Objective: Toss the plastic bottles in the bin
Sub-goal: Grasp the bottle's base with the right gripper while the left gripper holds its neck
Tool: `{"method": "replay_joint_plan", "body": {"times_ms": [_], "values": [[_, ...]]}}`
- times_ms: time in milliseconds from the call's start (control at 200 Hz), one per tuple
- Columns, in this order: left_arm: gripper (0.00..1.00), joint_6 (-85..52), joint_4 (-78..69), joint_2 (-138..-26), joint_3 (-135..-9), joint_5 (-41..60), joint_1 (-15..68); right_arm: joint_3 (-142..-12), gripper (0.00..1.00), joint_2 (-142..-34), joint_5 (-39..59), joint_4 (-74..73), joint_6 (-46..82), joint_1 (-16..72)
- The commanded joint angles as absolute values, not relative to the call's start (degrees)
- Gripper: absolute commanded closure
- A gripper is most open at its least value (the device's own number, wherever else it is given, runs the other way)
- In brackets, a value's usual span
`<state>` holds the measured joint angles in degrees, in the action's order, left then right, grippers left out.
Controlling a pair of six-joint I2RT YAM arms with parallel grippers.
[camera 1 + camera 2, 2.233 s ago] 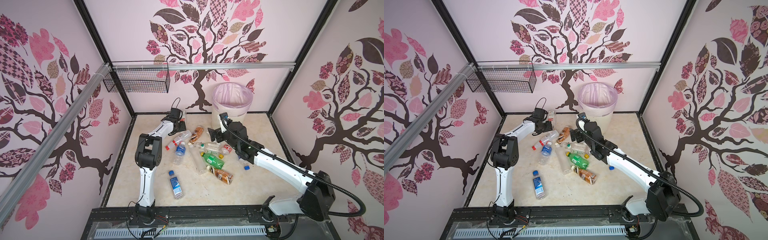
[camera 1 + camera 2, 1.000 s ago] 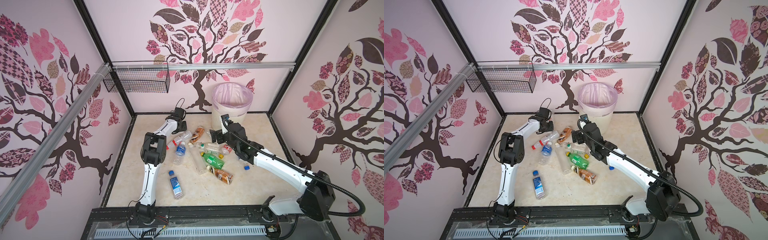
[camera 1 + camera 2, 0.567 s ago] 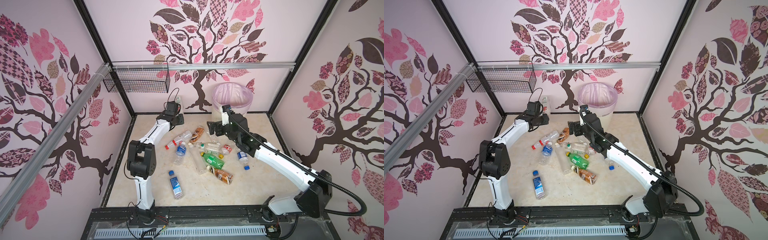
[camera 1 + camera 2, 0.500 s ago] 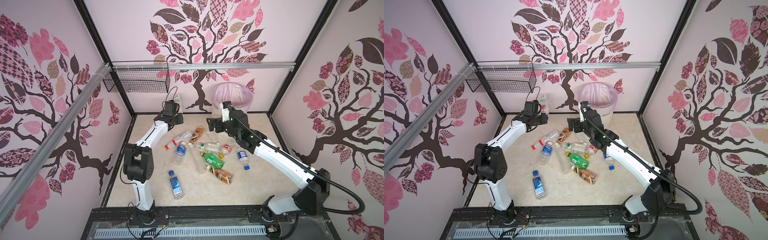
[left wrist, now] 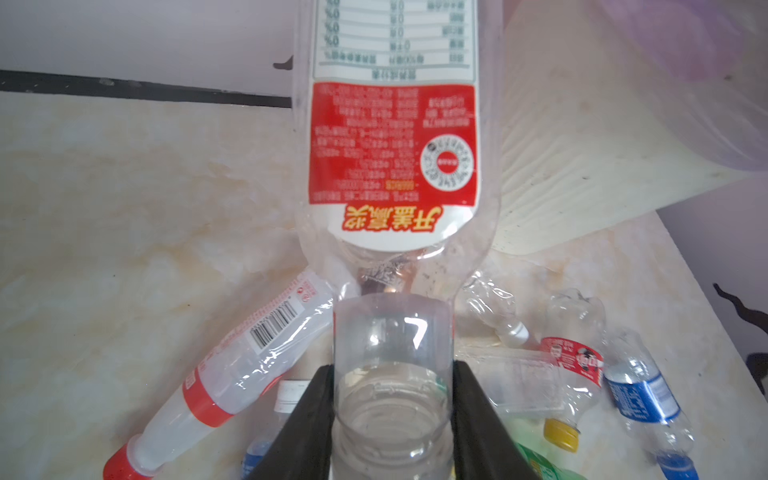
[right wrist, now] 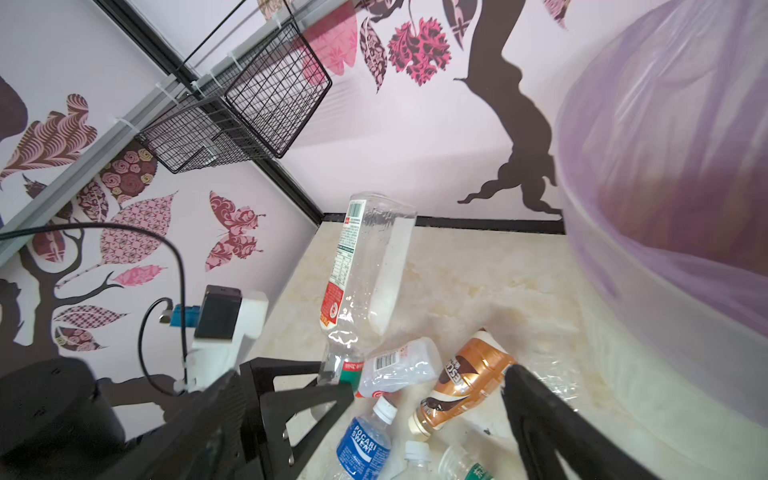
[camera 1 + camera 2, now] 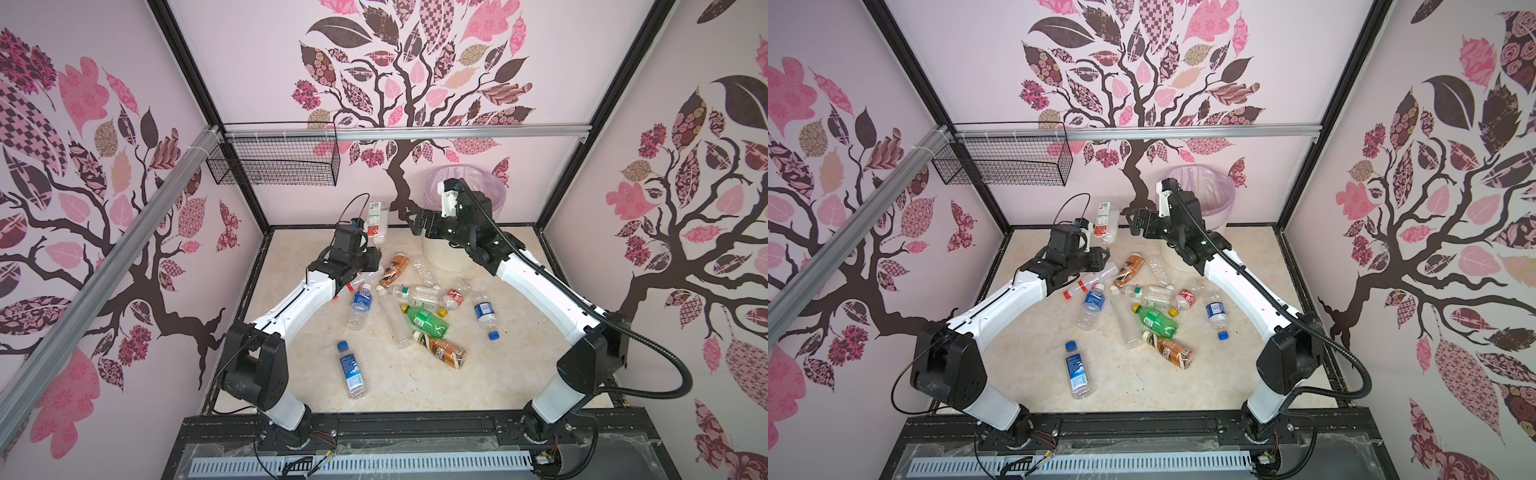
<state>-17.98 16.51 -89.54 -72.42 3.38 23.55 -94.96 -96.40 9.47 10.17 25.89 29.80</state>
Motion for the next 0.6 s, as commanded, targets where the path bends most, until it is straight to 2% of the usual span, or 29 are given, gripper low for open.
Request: {"method": "replay_joint_plan", "body": {"times_ms": [0,150,375,595], "values": [[0.61,-17.0,10.6,-85.2,-69.3,3.7,24.9,-98.3,0.0,-99.1,13.9,9.4,29.8,29.8],[0.61,-16.8,8.6,-81.7,-66.5,2.9,27.4,-101.1,0.01,-101.5,14.8,8.9,31.6,29.8],[0.61,-12.6,7.3,-79.2,-63.9,-5.0,35.2,-105.8,0.01,-105.0,16.0,9.4,31.5,29.6],[0.62,-13.5,6.6,-78.0,-63.8,-4.2,35.5,-107.0,0.03,-106.1,15.2,9.5,31.6,29.6]]}}
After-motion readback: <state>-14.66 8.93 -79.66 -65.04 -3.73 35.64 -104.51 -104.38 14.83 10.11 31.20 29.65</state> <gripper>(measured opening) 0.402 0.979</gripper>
